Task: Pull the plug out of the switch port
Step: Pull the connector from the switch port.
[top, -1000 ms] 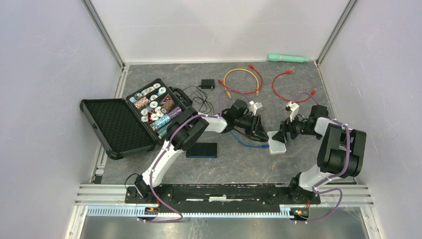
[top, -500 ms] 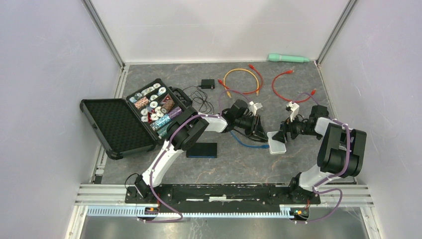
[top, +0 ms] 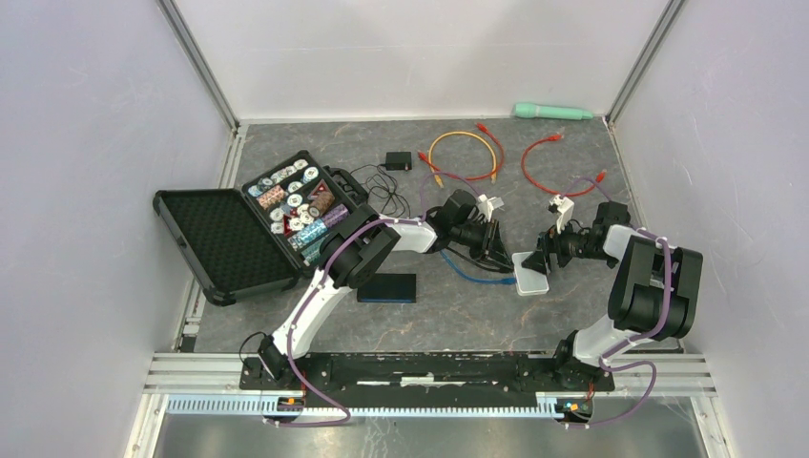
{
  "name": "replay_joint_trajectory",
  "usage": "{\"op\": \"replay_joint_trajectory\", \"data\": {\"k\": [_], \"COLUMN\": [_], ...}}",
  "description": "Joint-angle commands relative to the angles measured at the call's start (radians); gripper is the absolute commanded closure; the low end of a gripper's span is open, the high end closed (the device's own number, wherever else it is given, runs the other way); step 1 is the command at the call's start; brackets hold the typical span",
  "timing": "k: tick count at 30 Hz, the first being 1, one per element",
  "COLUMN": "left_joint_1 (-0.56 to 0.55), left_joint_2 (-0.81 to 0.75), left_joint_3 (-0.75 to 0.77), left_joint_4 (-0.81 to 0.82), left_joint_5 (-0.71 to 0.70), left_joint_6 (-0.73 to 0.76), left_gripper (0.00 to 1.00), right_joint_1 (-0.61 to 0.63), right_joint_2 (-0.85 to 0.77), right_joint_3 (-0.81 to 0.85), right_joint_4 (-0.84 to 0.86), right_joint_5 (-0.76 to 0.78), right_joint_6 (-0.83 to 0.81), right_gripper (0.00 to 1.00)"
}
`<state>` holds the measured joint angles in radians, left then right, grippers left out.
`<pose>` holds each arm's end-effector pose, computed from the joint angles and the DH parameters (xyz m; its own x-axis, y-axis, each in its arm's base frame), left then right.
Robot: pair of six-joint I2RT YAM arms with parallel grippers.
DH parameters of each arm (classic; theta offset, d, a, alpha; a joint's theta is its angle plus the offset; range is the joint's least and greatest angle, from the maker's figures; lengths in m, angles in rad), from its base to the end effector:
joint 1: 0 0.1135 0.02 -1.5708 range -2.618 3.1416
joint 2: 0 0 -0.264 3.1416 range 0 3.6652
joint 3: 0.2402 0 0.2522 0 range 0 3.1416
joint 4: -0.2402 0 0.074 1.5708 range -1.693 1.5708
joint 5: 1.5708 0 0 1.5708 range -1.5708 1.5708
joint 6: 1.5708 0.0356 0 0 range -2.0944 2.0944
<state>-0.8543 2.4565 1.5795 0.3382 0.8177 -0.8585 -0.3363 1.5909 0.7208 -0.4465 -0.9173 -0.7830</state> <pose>0.3164 -0.4029 0.0801 -0.9219 0.2704 -0.2776 0.3508 0.2778 -0.8943 0.2483 -0.0569 0.1363 -0.6562 -0.2249 -0.7203 -0.6359 0.6788 0.3673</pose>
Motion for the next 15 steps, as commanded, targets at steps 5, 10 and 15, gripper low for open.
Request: {"op": "replay_joint_trajectory", "data": {"k": [5, 10, 15], "left_joint_1": [-0.009, -0.006, -0.002], "left_joint_2": [0.082, 0.071, 0.056], "left_joint_3": [-0.026, -0.006, -0.010], "left_joint_4": [-0.190, -0.212, -0.240], "left_joint_5": [-0.072, -0.057, -0.060], "left_joint_6": [0.116, 0.167, 0.192], "left_gripper": [0.89, 0.64, 0.46], "right_joint_1": [-0.023, -0.038, -0.059], "right_joint_2": [0.044, 0.024, -0.027], "right_joint_3": [-0.022, 0.020, 0.059], "right_joint_4": [-0.088, -0.145, -0.259], "right_joint_5": [0.169, 0.152, 0.146], "right_joint_6": [-0.011, -0.036, -0.107], "right_gripper": [0.14, 0.12, 0.02]}}
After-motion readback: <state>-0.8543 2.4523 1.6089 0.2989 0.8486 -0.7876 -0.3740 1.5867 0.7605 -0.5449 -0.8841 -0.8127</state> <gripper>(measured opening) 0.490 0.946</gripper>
